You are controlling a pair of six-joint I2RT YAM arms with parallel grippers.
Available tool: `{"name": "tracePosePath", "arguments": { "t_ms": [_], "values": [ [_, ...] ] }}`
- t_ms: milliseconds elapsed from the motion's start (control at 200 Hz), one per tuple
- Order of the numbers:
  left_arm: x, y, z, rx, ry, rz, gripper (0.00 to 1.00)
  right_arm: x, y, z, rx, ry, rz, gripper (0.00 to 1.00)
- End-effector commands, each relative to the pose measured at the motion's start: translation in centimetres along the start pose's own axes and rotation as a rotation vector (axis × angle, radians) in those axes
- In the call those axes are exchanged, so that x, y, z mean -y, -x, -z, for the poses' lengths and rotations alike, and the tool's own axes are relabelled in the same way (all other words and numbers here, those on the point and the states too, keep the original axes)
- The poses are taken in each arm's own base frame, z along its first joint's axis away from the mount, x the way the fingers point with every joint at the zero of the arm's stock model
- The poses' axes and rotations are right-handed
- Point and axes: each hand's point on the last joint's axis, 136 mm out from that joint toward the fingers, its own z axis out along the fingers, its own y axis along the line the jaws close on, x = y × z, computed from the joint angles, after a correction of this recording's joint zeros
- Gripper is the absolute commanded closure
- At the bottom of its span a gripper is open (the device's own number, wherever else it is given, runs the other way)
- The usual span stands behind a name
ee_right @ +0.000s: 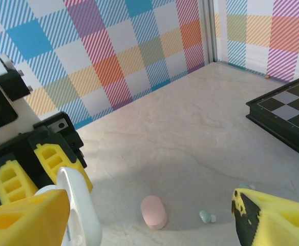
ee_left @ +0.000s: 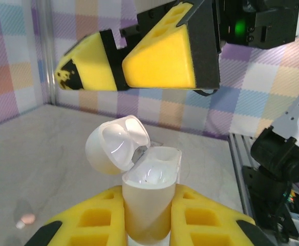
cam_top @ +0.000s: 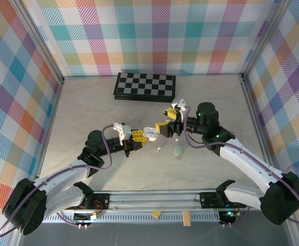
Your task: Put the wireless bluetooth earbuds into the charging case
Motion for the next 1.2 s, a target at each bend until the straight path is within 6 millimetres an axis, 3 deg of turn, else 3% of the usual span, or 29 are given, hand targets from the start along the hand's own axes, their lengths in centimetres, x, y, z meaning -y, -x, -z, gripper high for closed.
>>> {"name": "tracePosePath", "arguments": {
  "t_ms": [0, 90, 170, 250, 425, 610, 895, 1015, 1195],
  "values": [
    [0.2, 2.7, 0.6, 0.159, 0.024, -0.071, 1.00, -0.9, 3.1, 1.2, 0.066, 0.015, -0.030, 0.18],
    [-0.3, 2.5, 1.1, 0.182, 0.067, -0.094, 1.00, 0.2, 2.9, 1.6, 0.052, -0.031, -0.092, 0.15],
    [-0.6, 2.4, 1.4, 0.186, 0.096, -0.115, 1.00, 2.0, 2.3, 2.0, 0.037, -0.122, -0.134, 0.00],
    [-1.0, 2.3, 1.5, 0.186, 0.128, -0.119, 1.00, 4.4, 1.2, 2.7, 0.005, -0.244, -0.193, 0.01],
    [-1.8, 2.5, 2.1, 0.211, 0.188, -0.115, 1.00, 9.1, -4.2, 4.1, -0.200, -0.493, -0.336, 0.00],
    [-2.0, 2.3, 2.5, 0.205, 0.215, -0.129, 1.00, 9.5, -9.5, 3.4, -0.401, -0.493, -0.488, 0.01],
    [-2.0, 1.8, 2.6, 0.177, 0.222, -0.142, 1.00, 8.9, -15.9, 1.0, -0.590, -0.417, -0.767, 0.17],
    [-1.9, 1.7, 2.7, 0.165, 0.219, -0.147, 1.00, 9.0, -17.7, 0.1, -0.647, -0.420, -0.796, 0.22],
    [-1.8, 1.2, 2.7, 0.135, 0.220, -0.147, 1.00, 11.8, -19.4, 1.0, -0.701, -0.577, -0.733, 0.25]
  ]
}}
